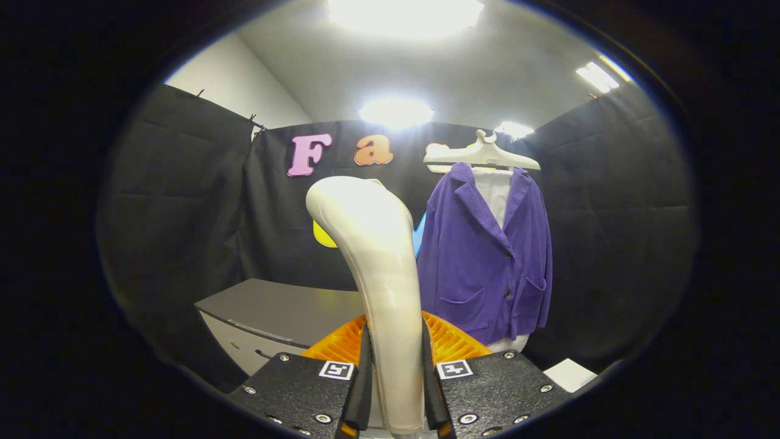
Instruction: Iron the clothes twice with a garment steamer, once on the left side and once on the right side.
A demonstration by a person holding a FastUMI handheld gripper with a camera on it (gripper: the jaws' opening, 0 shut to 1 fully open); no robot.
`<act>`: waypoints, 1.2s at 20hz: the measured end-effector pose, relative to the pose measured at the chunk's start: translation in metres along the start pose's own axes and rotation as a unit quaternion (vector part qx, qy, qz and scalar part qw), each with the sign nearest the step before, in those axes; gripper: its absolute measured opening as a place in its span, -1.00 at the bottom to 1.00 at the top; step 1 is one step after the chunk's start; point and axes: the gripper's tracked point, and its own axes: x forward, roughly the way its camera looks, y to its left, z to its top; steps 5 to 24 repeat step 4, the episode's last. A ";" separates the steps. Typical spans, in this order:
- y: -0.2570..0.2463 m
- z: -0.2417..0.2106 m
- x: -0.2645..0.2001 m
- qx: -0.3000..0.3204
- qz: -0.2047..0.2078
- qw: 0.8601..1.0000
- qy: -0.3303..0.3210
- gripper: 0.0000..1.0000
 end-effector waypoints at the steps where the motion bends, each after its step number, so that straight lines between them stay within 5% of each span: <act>1: 0.004 -0.003 -0.004 0.003 0.000 1.000 0.002 -0.30; 24: 0.011 -0.010 -0.014 0.009 -0.005 1.000 0.006 -0.30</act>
